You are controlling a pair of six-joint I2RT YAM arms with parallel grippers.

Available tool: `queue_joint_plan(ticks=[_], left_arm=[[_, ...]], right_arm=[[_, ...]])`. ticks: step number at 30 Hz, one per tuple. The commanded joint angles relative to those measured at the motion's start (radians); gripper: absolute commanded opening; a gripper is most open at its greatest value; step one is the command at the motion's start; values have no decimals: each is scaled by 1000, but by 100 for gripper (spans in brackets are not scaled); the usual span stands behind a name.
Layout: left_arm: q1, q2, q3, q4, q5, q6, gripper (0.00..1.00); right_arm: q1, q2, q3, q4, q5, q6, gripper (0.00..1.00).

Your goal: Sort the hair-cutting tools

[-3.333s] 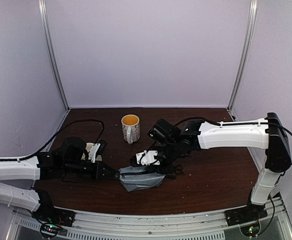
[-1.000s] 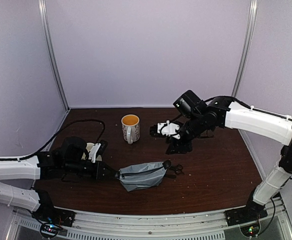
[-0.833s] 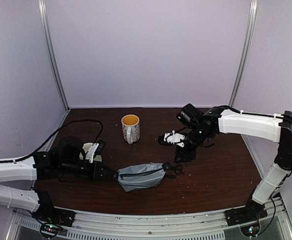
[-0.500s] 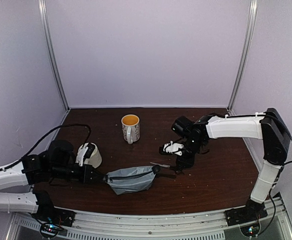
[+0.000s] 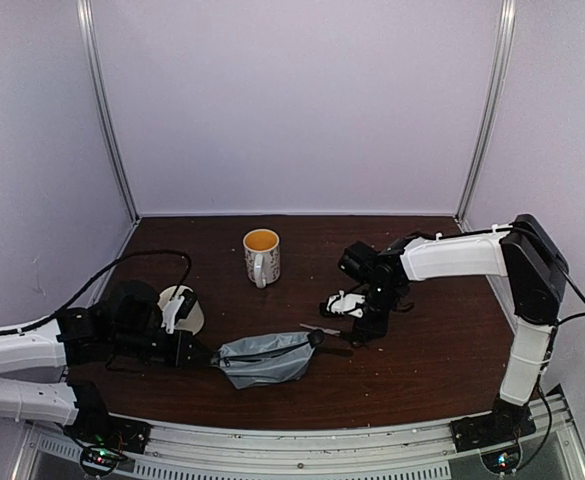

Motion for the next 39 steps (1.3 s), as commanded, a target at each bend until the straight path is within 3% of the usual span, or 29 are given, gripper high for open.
queue_joint_plan(ticks=[1, 8, 24, 26, 29, 39], left_arm=[[5, 0, -3, 47, -22, -5, 0], [5, -15, 8, 61, -46, -7, 0], [5, -22, 6, 65, -58, -2, 0], [5, -22, 5, 70, -58, -2, 0], [5, -17, 8, 74, -60, 2, 0], [5, -1, 39, 70, -55, 23, 0]], right_arm=[[8, -9, 2, 20, 20, 10, 31], [14, -88, -19, 11, 3, 15, 30], [34, 50, 27, 4, 7, 22, 26], [34, 63, 34, 6, 15, 27, 21], [34, 74, 40, -9, 23, 22, 3], [29, -193, -26, -83, 264, -61, 0]])
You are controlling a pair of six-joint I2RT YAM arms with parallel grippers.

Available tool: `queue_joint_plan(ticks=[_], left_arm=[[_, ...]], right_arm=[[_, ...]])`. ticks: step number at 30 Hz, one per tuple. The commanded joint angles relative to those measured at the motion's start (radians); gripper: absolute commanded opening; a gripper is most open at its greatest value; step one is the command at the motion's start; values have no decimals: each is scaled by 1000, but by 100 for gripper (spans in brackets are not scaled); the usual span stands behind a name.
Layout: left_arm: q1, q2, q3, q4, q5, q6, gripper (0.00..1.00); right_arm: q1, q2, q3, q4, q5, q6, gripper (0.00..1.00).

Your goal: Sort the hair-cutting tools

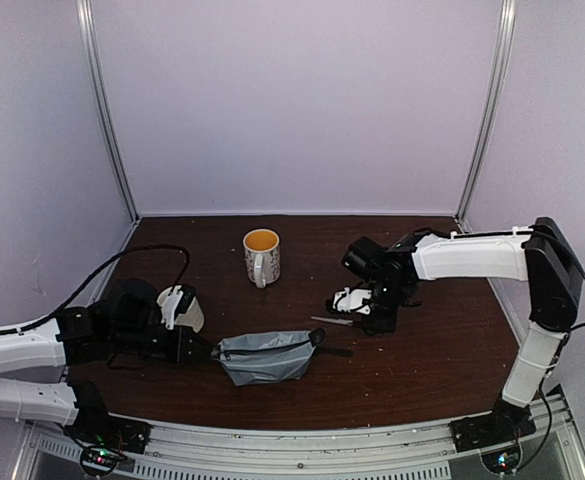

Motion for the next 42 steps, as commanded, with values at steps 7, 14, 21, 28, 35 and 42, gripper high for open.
queue_joint_plan(ticks=[7, 14, 21, 28, 35, 42], left_arm=[[5, 0, 33, 60, -8, 19, 0], [5, -6, 33, 84, 9, 10, 0], [5, -24, 13, 116, 11, -5, 0], [5, -44, 3, 123, 7, -15, 0], [5, -33, -3, 140, 12, -21, 0], [5, -35, -12, 154, 16, -25, 0]], right_arm=[[55, -269, 47, -99, 265, -92, 0], [223, -297, 121, -97, 404, -154, 0], [375, -215, 105, -7, 584, -199, 0], [474, -176, 79, 99, 727, -250, 0], [555, -165, 65, 140, 797, -317, 0], [600, -70, 106, 140, 828, -326, 0]])
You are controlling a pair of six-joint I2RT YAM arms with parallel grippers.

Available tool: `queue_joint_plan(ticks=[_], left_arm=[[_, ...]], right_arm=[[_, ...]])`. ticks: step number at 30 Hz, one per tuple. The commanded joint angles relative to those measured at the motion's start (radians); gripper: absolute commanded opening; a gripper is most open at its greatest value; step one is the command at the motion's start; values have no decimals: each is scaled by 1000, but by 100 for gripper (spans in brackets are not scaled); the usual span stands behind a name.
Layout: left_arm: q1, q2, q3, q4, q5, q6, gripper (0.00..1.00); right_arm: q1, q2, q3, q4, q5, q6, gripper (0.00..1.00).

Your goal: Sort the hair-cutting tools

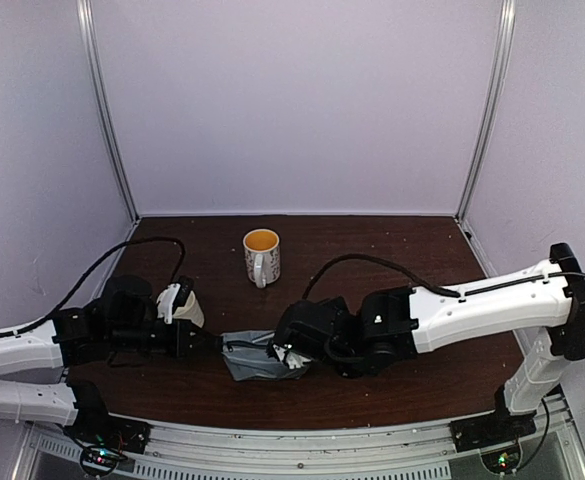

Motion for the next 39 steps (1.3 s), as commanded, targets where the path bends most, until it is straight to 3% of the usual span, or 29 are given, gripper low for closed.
queue_joint_plan(ticks=[1, 11, 20, 26, 39], left_arm=[[5, -5, -10, 85, 13, -10, 0], [5, -22, -22, 80, 17, -6, 0], [5, -20, -22, 80, 21, 1, 0], [5, -23, -26, 83, 23, 8, 0], [5, -57, -41, 85, 17, -2, 0]], right_arm=[[16, 74, 40, 6, 61, -9, 0], [20, 179, 102, -18, 92, 11, 0], [16, 124, 70, -11, 117, -24, 0], [8, 172, 108, -18, 125, -37, 0], [6, 244, 132, 98, 179, -138, 2]])
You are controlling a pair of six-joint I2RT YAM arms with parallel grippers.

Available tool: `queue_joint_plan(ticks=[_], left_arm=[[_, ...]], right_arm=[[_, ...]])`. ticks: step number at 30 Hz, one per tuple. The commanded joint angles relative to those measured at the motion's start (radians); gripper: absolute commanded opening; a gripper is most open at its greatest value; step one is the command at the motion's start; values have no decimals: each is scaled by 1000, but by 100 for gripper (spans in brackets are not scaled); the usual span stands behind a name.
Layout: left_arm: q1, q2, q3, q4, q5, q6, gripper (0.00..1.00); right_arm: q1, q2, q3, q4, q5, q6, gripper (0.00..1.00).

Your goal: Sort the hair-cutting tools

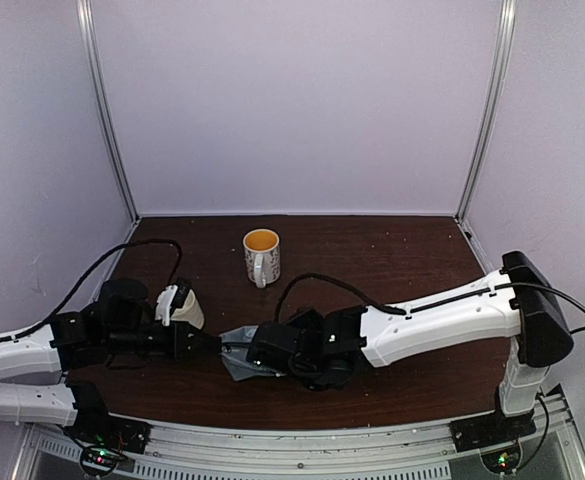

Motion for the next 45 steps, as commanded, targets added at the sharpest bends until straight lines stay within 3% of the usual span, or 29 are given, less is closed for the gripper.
queue_joint_plan(ticks=[1, 9, 14, 16, 20, 26, 31, 35, 39, 45], left_arm=[[5, -21, -11, 61, 5, -1, 0], [5, 4, -9, 77, 7, 3, 0], [5, 19, -8, 84, 8, 6, 0], [5, 13, -4, 77, 10, 7, 0], [5, -13, 4, 40, -2, 20, 1], [4, -116, 78, -56, 4, 170, 37], [1, -73, 183, -68, 46, 351, 48], [-5, 95, 277, -81, 55, 424, 52], [-41, 252, 348, -58, 26, 460, 55], [-49, 377, 370, 26, 5, 467, 60]], right_arm=[[-3, 47, 60, 50, 52, -31, 2], [4, 93, 108, 139, 36, -75, 6], [5, 10, 56, 136, -50, -75, 38], [-7, -67, 56, 48, -173, 7, 46], [-66, -202, 110, -167, -417, 141, 51], [-291, -286, 139, -293, -794, 397, 52], [-503, -258, 64, -254, -1288, 574, 51], [-563, -170, 87, -306, -1573, 614, 52], [-567, -93, 116, -323, -1716, 659, 54], [-571, -9, 168, -341, -1733, 694, 54]])
